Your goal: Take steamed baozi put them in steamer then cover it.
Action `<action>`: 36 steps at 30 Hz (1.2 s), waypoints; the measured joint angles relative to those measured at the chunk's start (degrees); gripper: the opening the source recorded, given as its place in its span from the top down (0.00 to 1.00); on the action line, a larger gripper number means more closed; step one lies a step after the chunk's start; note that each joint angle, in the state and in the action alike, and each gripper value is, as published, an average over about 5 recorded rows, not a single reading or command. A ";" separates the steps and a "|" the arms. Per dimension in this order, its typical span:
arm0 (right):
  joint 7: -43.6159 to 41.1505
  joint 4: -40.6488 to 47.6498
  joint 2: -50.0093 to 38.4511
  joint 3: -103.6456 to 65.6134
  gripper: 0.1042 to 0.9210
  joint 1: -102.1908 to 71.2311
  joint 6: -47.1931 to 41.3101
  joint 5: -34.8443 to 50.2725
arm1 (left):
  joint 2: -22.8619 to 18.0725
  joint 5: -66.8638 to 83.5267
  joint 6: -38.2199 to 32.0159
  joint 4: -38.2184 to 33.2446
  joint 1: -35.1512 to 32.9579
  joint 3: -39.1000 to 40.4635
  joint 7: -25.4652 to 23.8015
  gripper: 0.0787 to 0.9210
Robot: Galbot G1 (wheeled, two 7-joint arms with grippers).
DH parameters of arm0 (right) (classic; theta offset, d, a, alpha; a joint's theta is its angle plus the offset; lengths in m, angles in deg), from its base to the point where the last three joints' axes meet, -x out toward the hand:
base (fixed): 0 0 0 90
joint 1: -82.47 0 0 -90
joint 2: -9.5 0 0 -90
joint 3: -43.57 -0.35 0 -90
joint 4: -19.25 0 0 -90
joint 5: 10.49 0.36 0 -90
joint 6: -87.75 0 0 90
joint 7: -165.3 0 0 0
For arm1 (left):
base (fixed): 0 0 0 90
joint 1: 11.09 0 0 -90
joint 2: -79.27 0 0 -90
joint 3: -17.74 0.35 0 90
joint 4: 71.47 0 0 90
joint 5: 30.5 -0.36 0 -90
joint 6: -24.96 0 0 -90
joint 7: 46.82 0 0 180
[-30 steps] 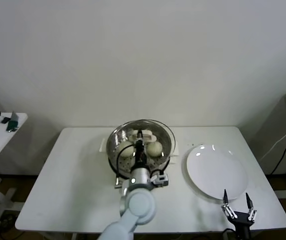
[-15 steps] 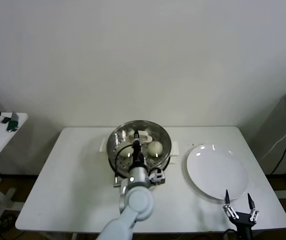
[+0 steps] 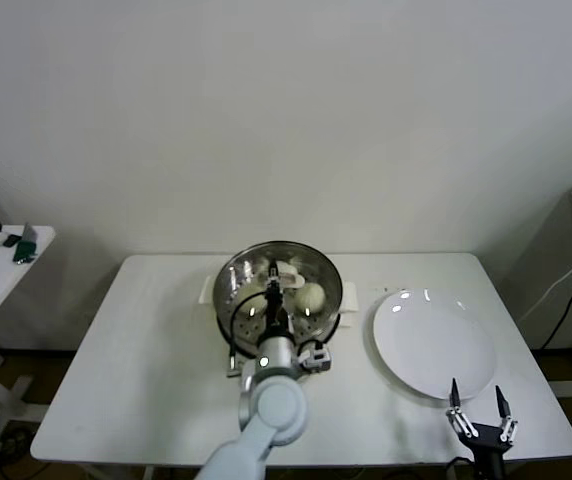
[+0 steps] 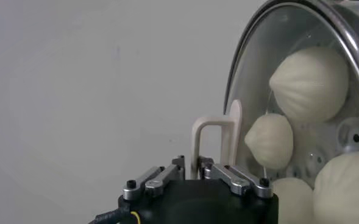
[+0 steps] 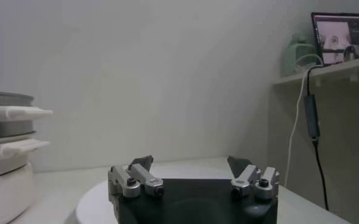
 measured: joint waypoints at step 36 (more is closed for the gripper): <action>3.67 -1.92 -0.31 0.24 0.12 0.39 -3.98 2.41 | 11.95 43.48 -16.41 -16.23 -11.73 -12.43 17.07 0.12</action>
